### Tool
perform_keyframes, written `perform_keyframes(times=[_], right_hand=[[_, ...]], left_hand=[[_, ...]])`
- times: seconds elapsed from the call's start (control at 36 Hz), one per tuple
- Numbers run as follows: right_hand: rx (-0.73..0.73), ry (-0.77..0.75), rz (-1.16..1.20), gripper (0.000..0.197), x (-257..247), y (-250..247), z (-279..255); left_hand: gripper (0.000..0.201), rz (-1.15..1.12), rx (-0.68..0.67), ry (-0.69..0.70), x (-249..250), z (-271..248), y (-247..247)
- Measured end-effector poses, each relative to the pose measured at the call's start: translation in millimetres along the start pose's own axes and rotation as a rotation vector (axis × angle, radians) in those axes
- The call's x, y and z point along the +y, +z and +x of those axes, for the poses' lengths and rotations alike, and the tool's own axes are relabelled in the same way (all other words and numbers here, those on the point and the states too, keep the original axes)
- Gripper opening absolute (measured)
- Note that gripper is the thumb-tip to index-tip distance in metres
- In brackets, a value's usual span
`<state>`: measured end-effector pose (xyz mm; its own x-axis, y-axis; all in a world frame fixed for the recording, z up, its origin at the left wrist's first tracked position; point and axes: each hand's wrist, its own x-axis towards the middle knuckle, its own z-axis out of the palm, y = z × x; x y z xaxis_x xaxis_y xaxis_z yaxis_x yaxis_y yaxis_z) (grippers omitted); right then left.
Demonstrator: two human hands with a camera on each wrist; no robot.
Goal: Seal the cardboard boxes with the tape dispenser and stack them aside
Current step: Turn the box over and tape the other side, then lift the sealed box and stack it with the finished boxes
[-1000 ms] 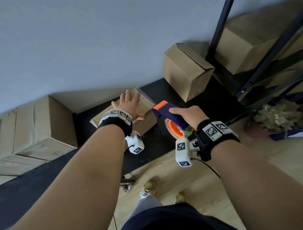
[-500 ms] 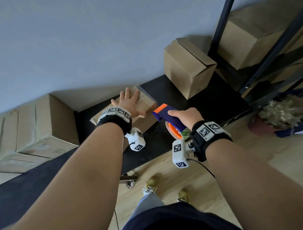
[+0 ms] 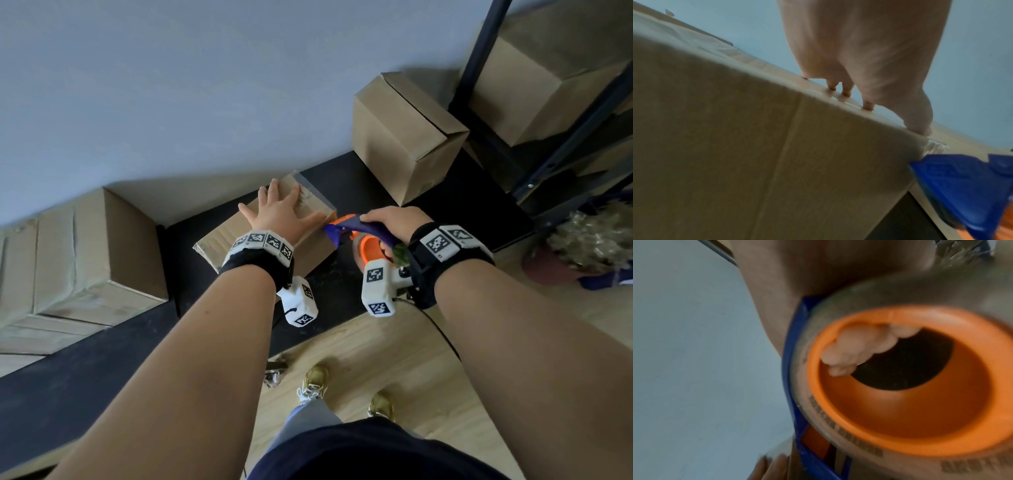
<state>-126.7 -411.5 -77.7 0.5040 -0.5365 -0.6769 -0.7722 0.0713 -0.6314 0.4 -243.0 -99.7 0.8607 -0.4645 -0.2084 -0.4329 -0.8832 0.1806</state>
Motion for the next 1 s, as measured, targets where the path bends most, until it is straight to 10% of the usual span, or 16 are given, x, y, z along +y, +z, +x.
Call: perform_keyframes(times=[0.67, 0.83, 1.0], right_hand=[[-0.029, -0.153, -0.409, 0.063, 32.8, 50.6, 32.1], [-0.018, -0.093, -0.531, 0.019, 23.9, 53.3, 26.6], [0.154, -0.282, -0.308, 0.021, -0.3, 47.5, 26.3]], left_hand=[[0.06, 0.004, 0.133, 0.0, -9.6, -1.2, 7.9], [0.043, -0.076, 0.138, 0.002, -15.8, 0.9, 1.7], [0.045, -0.039, 0.151, 0.029, -13.5, -4.3, -7.1]])
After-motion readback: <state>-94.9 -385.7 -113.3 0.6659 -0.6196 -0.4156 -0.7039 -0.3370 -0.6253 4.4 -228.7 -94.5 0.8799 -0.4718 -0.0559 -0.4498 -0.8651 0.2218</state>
